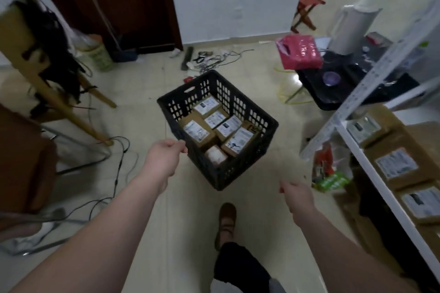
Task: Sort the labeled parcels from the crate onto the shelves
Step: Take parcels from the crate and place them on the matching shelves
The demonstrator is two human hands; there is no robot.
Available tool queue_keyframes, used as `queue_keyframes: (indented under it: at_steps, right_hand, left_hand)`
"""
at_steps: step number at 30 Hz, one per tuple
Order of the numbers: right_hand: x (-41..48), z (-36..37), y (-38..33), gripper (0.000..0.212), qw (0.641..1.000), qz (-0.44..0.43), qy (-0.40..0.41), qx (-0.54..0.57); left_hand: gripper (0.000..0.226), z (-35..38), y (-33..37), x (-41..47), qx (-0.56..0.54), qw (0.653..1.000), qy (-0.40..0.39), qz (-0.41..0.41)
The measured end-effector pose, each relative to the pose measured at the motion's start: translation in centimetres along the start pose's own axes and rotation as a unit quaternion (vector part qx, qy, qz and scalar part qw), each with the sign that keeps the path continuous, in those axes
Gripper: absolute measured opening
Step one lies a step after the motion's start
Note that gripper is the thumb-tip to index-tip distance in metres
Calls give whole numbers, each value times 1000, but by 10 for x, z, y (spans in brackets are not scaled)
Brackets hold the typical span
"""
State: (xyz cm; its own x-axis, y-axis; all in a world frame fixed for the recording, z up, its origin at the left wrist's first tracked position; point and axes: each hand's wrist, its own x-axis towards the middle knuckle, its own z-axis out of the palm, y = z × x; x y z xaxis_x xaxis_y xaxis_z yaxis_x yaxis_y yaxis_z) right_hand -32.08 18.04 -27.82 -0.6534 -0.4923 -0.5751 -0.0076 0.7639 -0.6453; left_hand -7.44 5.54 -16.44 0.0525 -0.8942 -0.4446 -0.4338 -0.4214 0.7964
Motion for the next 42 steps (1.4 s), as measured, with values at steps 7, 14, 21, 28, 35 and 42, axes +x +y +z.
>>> queue_keyframes:
  at_steps: [7,14,21,28,35,42]
  right_hand:
    - [93,70,-59,24,952,-35,-177,-245]
    - [142,97,-145,22,923,-83,-171,-334]
    - [190,132,-159,31,980,53,-130,-140]
    - [224,181,-151,59,980,190,-38,-31]
    - [261,250,-134,97,953,302,21,1]
    - [301,297,-119,134,930,351,66,-91]
  left_hand:
    - [14,-9,35,117,338,934,-55,101]
    - [32,25,35,222,506,830,-212,97]
    - [32,76,25,319,575,740,-335,99]
    - [37,115,15,394,586,703,-385,123]
    - [37,140,0,464,582,680,-422,143]
    - [36,166,-32,475,548,694,-445,141]
